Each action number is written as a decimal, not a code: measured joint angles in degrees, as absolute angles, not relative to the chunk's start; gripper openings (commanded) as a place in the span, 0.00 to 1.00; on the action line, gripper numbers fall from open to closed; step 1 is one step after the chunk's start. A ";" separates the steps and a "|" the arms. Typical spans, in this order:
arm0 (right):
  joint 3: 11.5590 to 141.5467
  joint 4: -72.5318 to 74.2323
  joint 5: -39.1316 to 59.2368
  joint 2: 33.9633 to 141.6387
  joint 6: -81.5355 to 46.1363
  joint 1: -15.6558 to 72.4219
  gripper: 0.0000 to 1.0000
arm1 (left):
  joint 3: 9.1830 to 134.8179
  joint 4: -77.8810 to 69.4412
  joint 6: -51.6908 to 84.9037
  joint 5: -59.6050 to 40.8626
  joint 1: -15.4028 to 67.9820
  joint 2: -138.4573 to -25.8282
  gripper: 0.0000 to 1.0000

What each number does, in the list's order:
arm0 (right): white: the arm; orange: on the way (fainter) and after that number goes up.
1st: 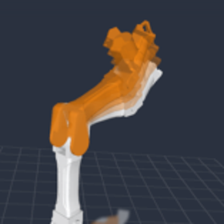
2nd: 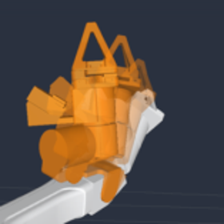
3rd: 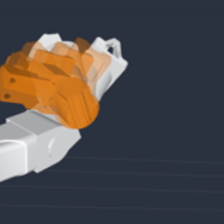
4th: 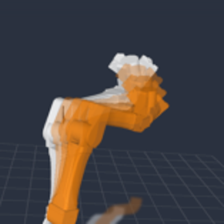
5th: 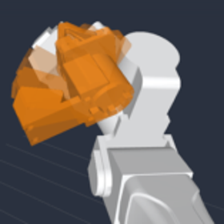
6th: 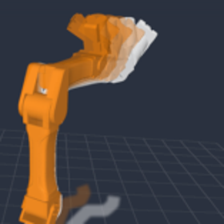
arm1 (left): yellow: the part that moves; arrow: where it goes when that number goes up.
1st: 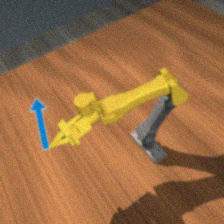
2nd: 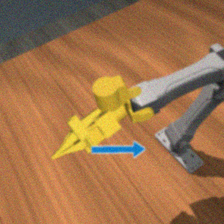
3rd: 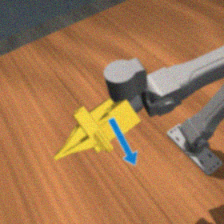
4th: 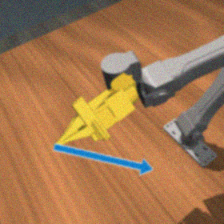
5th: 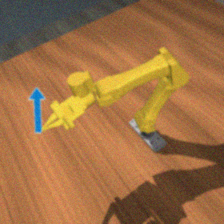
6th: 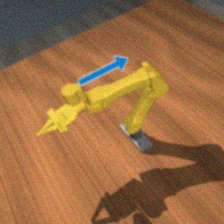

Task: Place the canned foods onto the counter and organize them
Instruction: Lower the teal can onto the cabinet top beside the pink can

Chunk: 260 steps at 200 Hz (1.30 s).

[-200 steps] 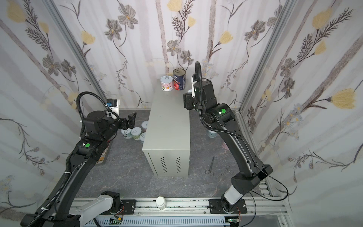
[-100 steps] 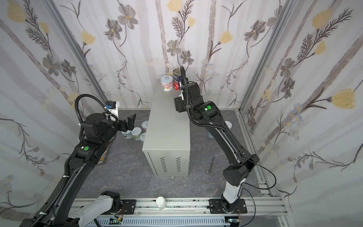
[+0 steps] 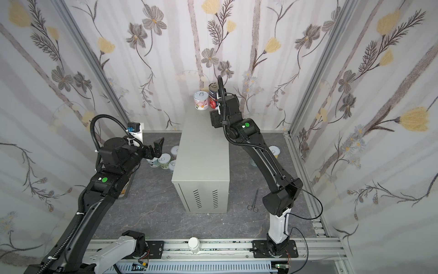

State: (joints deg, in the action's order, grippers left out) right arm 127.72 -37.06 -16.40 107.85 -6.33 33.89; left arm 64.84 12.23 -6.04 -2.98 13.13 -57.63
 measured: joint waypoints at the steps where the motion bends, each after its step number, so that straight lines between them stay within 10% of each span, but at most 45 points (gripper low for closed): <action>1: 127.72 -37.06 -16.38 107.85 -6.33 33.87 0.72 | 64.84 12.23 -6.04 -2.98 13.13 -57.63 1.00; 111: 127.70 -36.62 -9.30 109.56 -5.98 32.45 1.00 | 64.60 12.21 -6.26 -3.03 13.13 -57.74 1.00; 260: 96.82 -21.47 -7.81 91.53 -2.50 33.06 0.89 | 62.67 9.89 -6.46 -3.18 12.14 -58.37 1.00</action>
